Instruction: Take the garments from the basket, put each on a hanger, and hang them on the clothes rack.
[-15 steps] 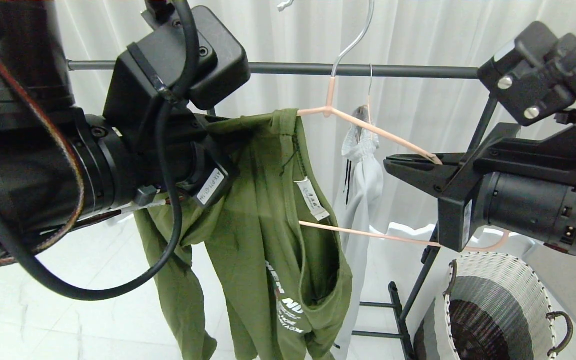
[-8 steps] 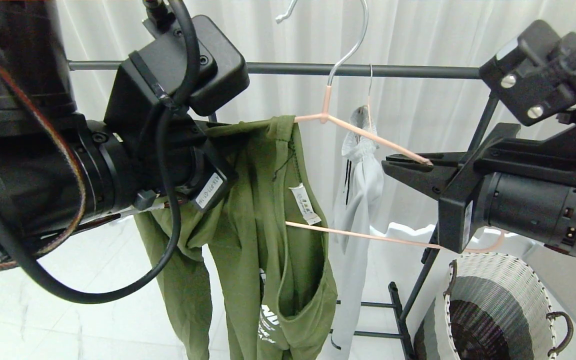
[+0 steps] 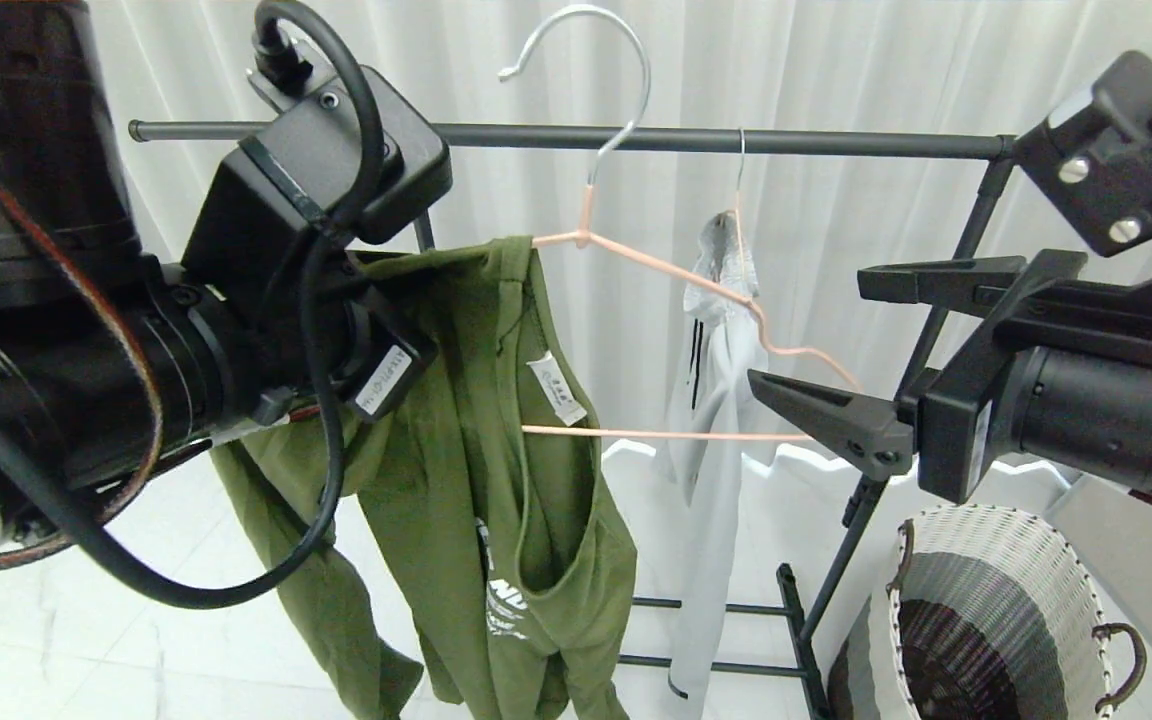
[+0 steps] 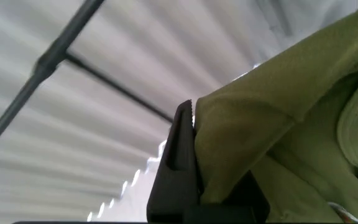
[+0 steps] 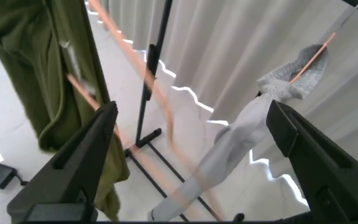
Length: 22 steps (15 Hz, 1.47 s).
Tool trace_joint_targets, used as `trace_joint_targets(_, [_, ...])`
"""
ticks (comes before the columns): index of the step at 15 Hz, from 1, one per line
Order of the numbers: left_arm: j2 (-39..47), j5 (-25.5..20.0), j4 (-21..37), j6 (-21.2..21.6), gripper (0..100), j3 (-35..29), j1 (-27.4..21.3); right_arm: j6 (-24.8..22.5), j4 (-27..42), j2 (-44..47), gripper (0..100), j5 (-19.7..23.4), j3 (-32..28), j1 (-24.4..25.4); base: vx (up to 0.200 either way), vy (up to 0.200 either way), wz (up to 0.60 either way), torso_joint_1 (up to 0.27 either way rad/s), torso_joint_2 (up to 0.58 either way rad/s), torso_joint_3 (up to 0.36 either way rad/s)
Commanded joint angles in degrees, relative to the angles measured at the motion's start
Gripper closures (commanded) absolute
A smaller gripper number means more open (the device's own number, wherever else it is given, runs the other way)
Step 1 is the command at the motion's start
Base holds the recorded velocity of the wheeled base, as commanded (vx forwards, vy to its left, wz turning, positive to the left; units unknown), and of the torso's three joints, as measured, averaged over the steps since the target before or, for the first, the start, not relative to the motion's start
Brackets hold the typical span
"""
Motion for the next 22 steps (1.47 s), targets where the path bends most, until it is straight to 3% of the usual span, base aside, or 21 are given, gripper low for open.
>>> trace_joint_targets(1, [1.21,1.70,-1.99,-0.74,100,0.21,0.08,-0.04,-0.13,-0.46,0,0.06,0.49,0.74,0.000,0.000,0.00,0.000,0.00,0.000])
trace_joint_targets(5, [2.35,6.01,-4.89,-2.85,100,-0.23,0.08,0.84,-0.04,1.39,0,0.15,0.66,4.08,0.000,0.000,0.00,0.000,0.00,0.000])
trace_joint_targets(8, [2.44,7.59,-5.07,-5.49,100,-1.20,-0.36,7.43,-0.22,6.22,0,-0.03,1.37,7.60,0.000,0.000,0.00,0.000,0.00,0.000])
trace_joint_targets(12, [2.18,7.76,-5.16,-6.54,100,-1.90,-0.98,11.30,-1.09,12.37,0,-0.21,0.49,8.65,0.000,0.000,0.00,0.000,0.00,0.000])
trace_joint_targets(14, [2.09,7.76,-5.16,-6.63,100,-2.60,-1.07,14.99,-4.70,16.85,0,-4.95,-1.62,8.65,0.000,0.000,0.00,0.000,0.00,0.000])
trace_joint_targets(17, [1.82,7.76,-5.16,-6.63,100,-2.78,-1.33,18.68,-6.63,20.98,0,-7.85,-3.99,8.48,0.000,0.000,0.00,0.000,0.00,0.000])
trace_joint_targets(22, [1.82,7.68,-5.16,-6.63,100,-2.96,-2.12,19.83,-6.72,24.94,0,-12.42,-4.26,6.19,0.000,0.000,0.00,0.000,0.00,0.000])
